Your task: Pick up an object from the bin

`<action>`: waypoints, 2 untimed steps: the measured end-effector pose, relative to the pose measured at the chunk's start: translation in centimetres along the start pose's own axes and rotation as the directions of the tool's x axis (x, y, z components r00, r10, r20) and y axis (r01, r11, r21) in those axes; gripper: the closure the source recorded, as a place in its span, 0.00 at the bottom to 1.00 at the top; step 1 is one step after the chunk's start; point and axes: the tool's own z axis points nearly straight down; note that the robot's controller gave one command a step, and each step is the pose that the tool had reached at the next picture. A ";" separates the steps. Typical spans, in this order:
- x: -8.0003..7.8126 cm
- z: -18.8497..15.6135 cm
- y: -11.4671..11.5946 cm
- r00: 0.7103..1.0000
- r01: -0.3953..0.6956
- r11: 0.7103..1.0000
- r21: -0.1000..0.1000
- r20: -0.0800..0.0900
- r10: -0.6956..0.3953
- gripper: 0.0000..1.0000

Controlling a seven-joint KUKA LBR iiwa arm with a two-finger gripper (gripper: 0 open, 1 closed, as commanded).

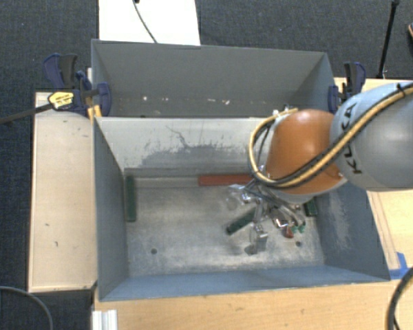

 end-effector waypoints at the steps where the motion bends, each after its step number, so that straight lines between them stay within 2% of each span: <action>1: -0.9 0.0 -2.6 1.000 -0.018 1.000 0.001 0.006 0.018 0.00; 2: -1.9 3.1 -2.5 0.995 0.103 0.995 0.000 0.001 -0.103 0.00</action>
Offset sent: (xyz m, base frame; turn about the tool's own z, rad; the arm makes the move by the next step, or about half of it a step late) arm 0.0140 -0.0217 -0.0009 0.0142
